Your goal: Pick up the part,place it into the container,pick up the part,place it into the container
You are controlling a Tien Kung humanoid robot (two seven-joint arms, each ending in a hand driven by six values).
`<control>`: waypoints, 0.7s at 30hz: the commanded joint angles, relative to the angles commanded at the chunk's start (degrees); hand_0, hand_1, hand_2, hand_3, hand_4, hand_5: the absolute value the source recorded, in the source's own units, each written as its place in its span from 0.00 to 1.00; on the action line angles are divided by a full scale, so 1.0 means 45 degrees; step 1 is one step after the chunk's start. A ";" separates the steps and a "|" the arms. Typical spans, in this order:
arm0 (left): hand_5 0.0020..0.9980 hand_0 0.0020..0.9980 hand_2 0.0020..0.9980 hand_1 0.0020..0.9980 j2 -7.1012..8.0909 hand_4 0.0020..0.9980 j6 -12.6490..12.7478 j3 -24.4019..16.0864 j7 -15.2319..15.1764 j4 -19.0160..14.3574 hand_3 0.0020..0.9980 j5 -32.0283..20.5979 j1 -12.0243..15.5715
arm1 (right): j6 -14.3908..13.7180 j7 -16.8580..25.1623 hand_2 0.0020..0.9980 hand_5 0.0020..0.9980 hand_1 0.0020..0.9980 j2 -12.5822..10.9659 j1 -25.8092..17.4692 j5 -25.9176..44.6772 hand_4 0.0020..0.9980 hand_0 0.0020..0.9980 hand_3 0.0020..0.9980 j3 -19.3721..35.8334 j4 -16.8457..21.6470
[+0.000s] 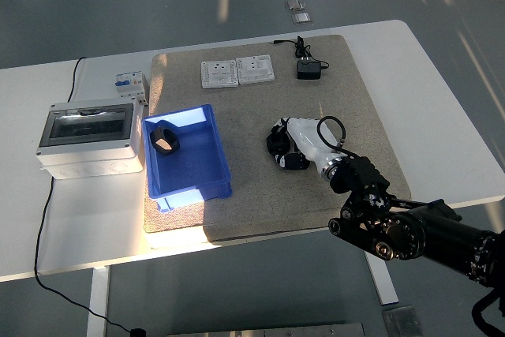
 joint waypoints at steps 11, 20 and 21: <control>0.81 0.68 0.74 0.66 0.0022 0.74 0.0008 -0.0028 -0.0007 0.0000 0.72 0.0012 0.0026 | -0.1659 0.1948 0.37 0.00 0.32 -0.0300 0.0177 0.2439 0.42 0.69 0.44 0.0955 0.1682; 0.81 0.68 0.74 0.66 0.0035 0.74 0.0017 -0.0059 -0.0016 0.0000 0.72 0.0022 0.0017 | -0.1251 0.2452 0.37 0.00 0.31 -0.0189 0.0763 0.2088 0.42 0.69 0.44 -0.0397 0.3659; 0.81 0.68 0.74 0.66 0.0038 0.74 0.0020 -0.0062 -0.0017 0.0000 0.72 0.0021 0.0007 | -0.0970 0.2373 0.37 0.00 0.31 -0.0149 0.0869 0.1837 0.42 0.69 0.44 -0.0534 0.3754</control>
